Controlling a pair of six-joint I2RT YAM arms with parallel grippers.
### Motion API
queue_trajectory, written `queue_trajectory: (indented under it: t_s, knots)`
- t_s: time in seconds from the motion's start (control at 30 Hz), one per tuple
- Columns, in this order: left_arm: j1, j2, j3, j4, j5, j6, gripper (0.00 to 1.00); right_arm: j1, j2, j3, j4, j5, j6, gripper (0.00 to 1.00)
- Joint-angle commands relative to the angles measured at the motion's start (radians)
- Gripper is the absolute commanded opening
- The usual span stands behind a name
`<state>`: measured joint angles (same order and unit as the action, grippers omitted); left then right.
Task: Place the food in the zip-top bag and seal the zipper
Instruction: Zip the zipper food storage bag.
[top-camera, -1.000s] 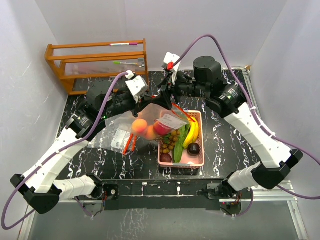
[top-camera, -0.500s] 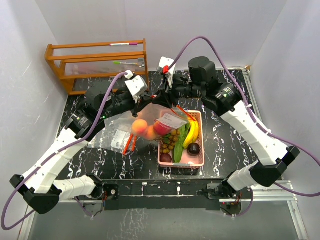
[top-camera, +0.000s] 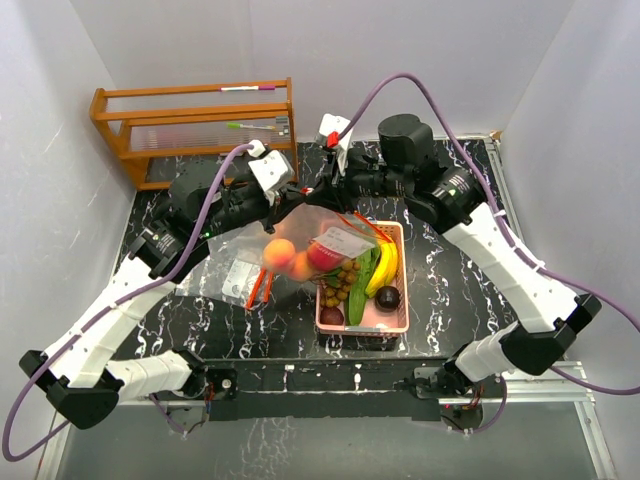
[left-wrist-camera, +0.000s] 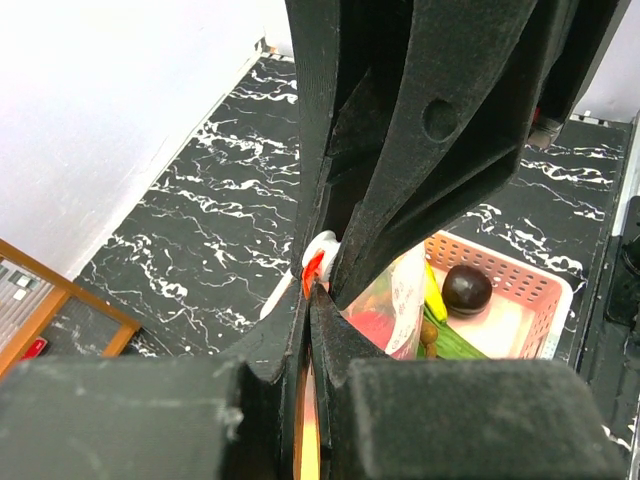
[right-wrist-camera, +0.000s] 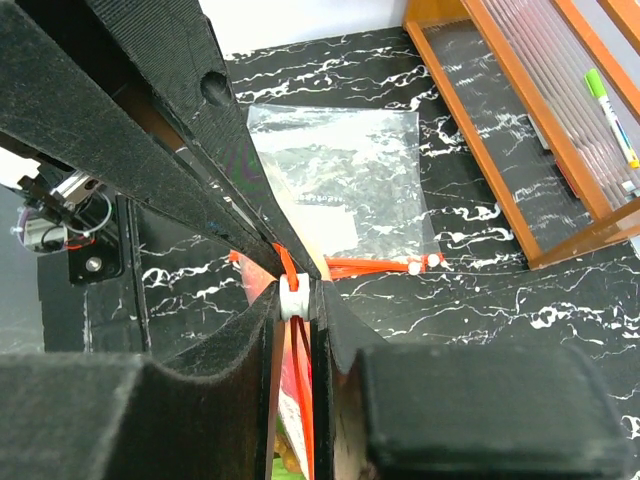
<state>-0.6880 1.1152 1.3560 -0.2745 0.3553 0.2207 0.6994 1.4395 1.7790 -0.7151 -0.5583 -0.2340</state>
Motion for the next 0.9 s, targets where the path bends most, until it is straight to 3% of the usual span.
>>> queue_trajectory:
  t_s: [0.0,0.57,0.67,0.87]
  knots:
    - [-0.004,-0.032,0.036,0.013,0.016,-0.004,0.00,-0.002,-0.054,-0.003,0.075,0.037,-0.008,0.12]
    - [-0.004,-0.035,0.081,-0.004,-0.019,0.014,0.00,-0.014,-0.082,-0.093,0.002,0.109,-0.048,0.11]
    - [-0.004,-0.039,0.072,0.006,-0.021,0.011,0.00,-0.013,-0.072,-0.071,-0.013,0.104,-0.048,0.20]
    - [-0.004,-0.045,0.084,0.011,-0.035,0.019,0.00,-0.013,-0.050,-0.081,-0.038,0.112,-0.057,0.19]
